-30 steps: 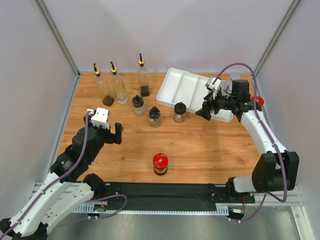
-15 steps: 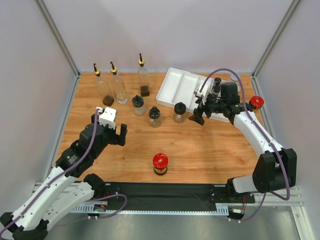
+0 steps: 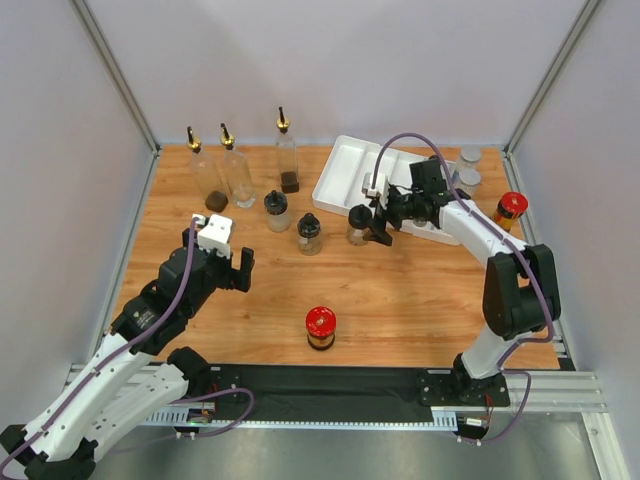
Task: Organize the condiment bottles
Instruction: Pick up the bottle from the center of the board.
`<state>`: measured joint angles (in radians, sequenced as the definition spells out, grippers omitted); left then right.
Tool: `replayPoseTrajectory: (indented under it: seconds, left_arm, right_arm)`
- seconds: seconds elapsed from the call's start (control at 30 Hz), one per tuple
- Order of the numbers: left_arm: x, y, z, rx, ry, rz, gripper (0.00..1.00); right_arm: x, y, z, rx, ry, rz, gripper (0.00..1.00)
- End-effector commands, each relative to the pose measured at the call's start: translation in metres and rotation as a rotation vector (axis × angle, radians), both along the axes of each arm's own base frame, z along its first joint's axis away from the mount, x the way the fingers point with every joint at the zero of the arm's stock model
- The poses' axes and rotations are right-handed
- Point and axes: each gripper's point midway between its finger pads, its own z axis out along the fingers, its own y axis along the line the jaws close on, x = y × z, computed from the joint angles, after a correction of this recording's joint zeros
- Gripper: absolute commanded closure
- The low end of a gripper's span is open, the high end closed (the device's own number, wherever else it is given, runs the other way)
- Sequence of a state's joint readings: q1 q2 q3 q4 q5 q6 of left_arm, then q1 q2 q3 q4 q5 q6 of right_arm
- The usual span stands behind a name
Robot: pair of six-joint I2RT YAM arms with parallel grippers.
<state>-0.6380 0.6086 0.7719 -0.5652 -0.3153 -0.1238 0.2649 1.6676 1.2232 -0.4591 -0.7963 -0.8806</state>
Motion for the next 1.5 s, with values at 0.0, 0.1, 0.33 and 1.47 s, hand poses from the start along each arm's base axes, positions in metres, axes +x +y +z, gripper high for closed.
replayPoseTrajectory:
  seconds: [0.0, 0.1, 0.33, 1.47]
  left_arm:
    - [0.0, -0.001, 0.01, -0.007, -0.028, -0.014, 0.0]
    - [0.0, -0.001, 0.01, -0.006, -0.028, -0.016, 0.0]
    - [-0.001, -0.002, 0.011, -0.011, -0.029, -0.025, 0.0]
    - [-0.002, 0.0, 0.016, -0.022, -0.045, -0.02, 0.0]
  right_arm:
    - [0.021, 0.009, 0.015, 0.011, -0.111, 0.066, 0.0]
    - [0.028, 0.012, 0.012, 0.022, -0.116, 0.072, 0.0]
    - [0.045, 0.018, 0.001, 0.014, -0.102, 0.055, 0.0]
    - [0.032, 0.023, 0.066, 0.075, 0.037, -0.159, 0.94]
